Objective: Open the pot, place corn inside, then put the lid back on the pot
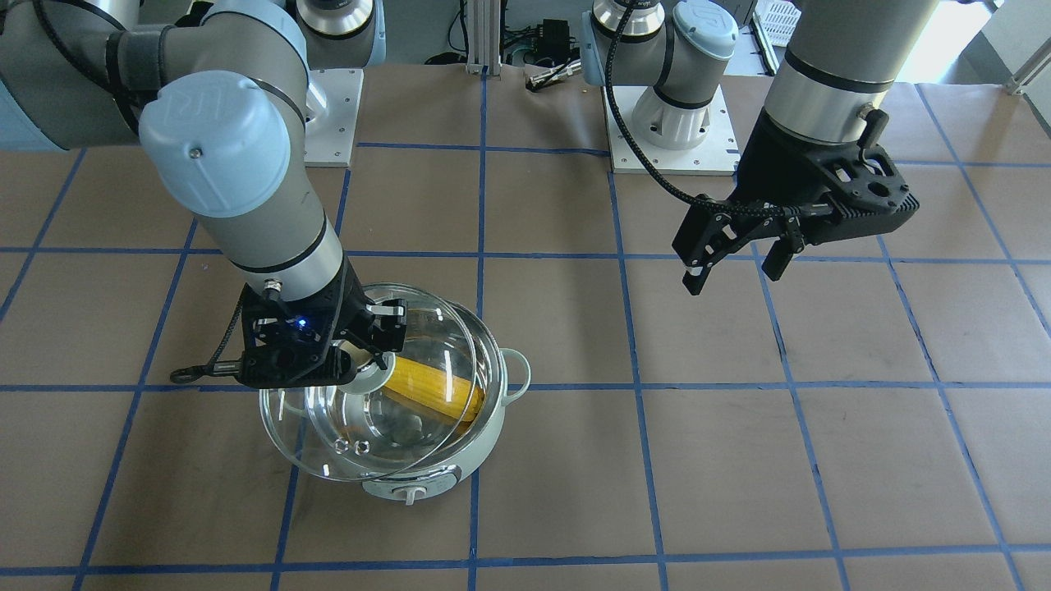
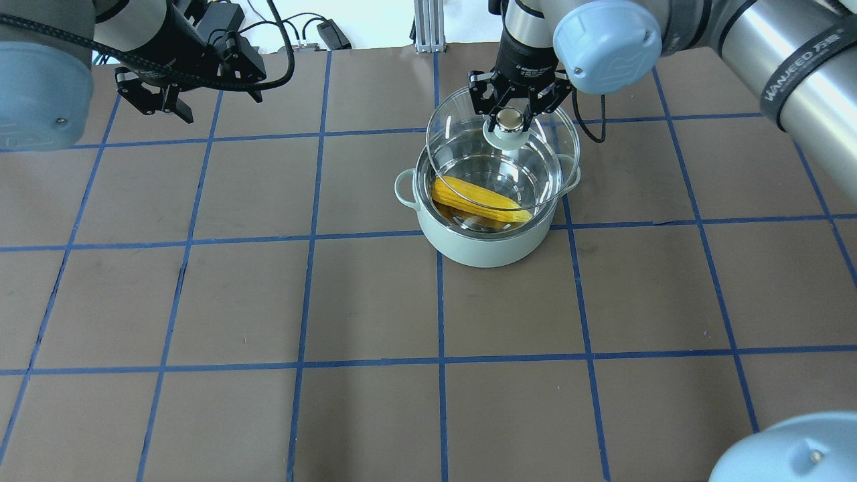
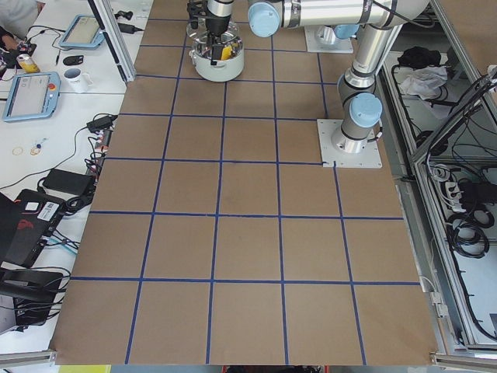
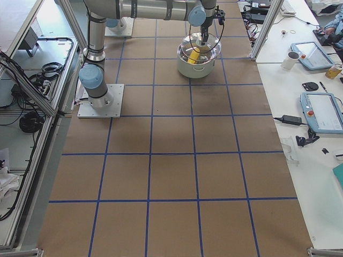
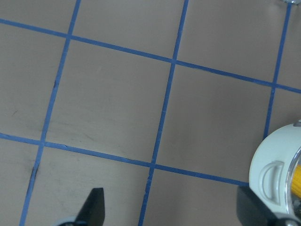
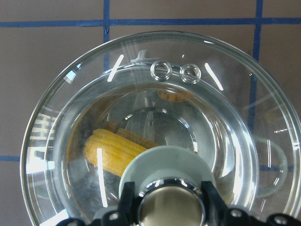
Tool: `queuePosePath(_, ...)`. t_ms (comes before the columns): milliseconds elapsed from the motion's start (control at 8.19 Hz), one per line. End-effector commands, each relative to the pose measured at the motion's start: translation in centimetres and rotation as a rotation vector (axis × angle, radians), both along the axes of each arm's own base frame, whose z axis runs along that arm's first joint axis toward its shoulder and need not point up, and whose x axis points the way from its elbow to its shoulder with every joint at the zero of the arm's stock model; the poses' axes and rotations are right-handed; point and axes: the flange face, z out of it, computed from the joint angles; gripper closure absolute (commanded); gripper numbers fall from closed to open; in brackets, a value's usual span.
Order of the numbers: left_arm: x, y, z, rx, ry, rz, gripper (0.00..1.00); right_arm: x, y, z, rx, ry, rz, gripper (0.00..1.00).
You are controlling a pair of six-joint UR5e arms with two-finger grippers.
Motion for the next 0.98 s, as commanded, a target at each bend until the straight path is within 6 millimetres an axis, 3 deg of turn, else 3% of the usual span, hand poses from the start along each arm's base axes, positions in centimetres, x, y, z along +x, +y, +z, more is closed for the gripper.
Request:
queuePosePath(0,0.5,0.6,0.6,-0.014,-0.046,-0.026,0.0,1.3,-0.1,-1.6,0.018,0.0,-0.004,0.83)
queuePosePath(244,0.4,1.6,1.6,-0.026,-0.054,-0.027,0.0,1.7,0.2,-2.2,0.028,0.002,-0.017,0.83)
queuePosePath(855,0.4,1.7,1.5,-0.015,-0.063,-0.059,0.0,2.7,0.8,-3.7,0.048,0.005,-0.018,0.83)
